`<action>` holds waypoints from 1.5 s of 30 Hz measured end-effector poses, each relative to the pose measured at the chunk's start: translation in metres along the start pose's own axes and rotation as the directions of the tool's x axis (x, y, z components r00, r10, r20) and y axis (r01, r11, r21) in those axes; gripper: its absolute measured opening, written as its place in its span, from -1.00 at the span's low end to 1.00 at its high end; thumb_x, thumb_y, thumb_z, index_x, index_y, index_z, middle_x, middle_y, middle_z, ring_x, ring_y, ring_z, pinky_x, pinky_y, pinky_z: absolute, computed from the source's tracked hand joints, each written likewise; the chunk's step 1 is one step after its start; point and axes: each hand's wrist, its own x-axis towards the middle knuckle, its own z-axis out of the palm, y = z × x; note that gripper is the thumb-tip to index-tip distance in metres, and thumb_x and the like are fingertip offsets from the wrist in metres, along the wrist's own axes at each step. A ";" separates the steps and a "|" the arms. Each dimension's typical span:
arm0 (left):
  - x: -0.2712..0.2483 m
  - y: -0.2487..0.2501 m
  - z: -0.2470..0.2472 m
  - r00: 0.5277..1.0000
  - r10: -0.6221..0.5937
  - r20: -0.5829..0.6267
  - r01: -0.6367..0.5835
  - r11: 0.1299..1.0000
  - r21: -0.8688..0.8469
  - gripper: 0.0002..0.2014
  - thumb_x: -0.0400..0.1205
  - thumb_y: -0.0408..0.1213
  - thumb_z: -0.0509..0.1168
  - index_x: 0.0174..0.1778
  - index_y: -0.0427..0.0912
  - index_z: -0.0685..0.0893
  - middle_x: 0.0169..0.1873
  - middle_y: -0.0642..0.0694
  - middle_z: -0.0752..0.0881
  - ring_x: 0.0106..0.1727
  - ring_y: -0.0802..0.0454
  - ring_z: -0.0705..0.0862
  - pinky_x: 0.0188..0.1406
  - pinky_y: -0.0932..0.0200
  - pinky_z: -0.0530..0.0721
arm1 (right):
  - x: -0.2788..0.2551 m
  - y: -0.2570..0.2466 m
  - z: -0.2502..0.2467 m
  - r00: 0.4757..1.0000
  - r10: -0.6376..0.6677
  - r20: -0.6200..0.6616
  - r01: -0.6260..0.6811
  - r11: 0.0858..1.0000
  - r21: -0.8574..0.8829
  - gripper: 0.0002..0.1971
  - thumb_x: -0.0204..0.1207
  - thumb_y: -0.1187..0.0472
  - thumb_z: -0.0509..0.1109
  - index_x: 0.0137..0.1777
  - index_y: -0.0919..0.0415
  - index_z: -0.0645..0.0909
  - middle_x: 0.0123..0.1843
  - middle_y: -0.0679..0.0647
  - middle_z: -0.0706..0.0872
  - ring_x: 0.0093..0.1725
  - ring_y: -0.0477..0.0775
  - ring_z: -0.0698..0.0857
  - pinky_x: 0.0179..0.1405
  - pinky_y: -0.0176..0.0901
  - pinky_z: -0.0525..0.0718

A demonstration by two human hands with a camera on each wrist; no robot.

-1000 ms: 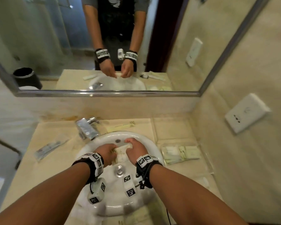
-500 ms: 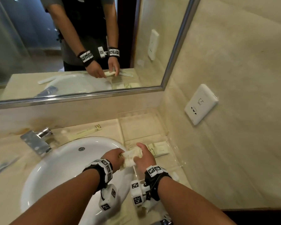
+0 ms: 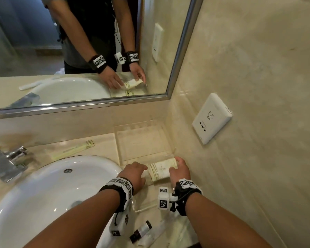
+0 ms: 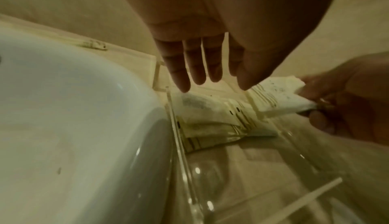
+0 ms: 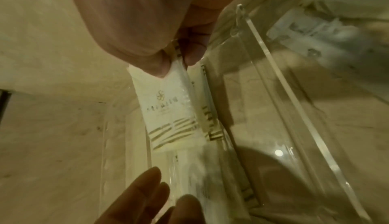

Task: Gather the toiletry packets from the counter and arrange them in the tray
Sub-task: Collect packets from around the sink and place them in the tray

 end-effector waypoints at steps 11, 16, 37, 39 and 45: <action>0.028 0.019 0.031 0.969 0.219 0.114 -0.245 0.917 0.315 -0.50 0.66 -0.07 0.18 0.55 0.20 0.31 0.69 -0.01 0.09 0.66 -0.22 0.09 0.41 -0.19 0.51 | 0.034 0.009 0.011 0.999 -0.007 0.050 0.011 0.997 -0.078 -0.46 0.61 0.41 0.22 0.56 0.01 0.48 0.34 0.07 0.72 0.16 0.07 0.70 0.16 -0.19 0.65; 0.035 0.020 0.039 0.961 0.189 0.204 -0.252 0.902 0.350 -0.37 0.62 -0.05 0.23 0.62 0.22 0.18 0.71 -0.03 0.01 0.69 -0.23 0.00 0.51 -0.22 0.39 | 0.029 0.009 0.011 0.999 -0.033 0.041 0.043 0.967 -0.251 -0.40 0.64 0.26 0.23 0.68 -0.05 0.31 0.61 0.10 0.45 0.52 0.16 0.52 0.46 -0.04 0.55; 0.032 0.030 0.033 0.968 0.129 0.217 -0.203 0.909 0.363 -0.35 0.62 -0.18 0.19 0.64 0.19 0.16 0.71 0.00 -0.03 0.70 -0.21 -0.02 0.56 -0.19 0.33 | 0.010 0.018 0.005 0.968 -0.154 0.199 0.233 0.851 -0.471 -0.53 0.62 0.17 0.30 0.54 -0.03 0.48 0.53 -0.07 0.57 0.47 0.05 0.55 0.47 -0.08 0.52; 0.032 0.028 0.033 0.970 0.124 0.207 -0.193 0.913 0.360 -0.36 0.63 -0.18 0.18 0.64 0.18 0.17 0.71 0.01 -0.02 0.70 -0.20 -0.02 0.55 -0.19 0.34 | 0.012 0.018 0.003 0.966 -0.136 0.222 0.226 0.862 -0.454 -0.51 0.61 0.16 0.29 0.55 -0.05 0.47 0.53 -0.05 0.58 0.45 0.05 0.58 0.46 -0.06 0.56; 0.029 0.029 0.031 0.977 0.145 0.155 -0.191 0.918 0.348 -0.40 0.65 -0.16 0.14 0.65 0.12 0.20 0.71 0.02 0.02 0.70 -0.18 0.02 0.54 -0.16 0.37 | 0.014 0.018 0.000 0.956 -0.146 0.255 0.250 0.863 -0.439 -0.47 0.58 0.18 0.30 0.58 0.00 0.45 0.59 -0.08 0.49 0.50 0.01 0.52 0.48 -0.12 0.51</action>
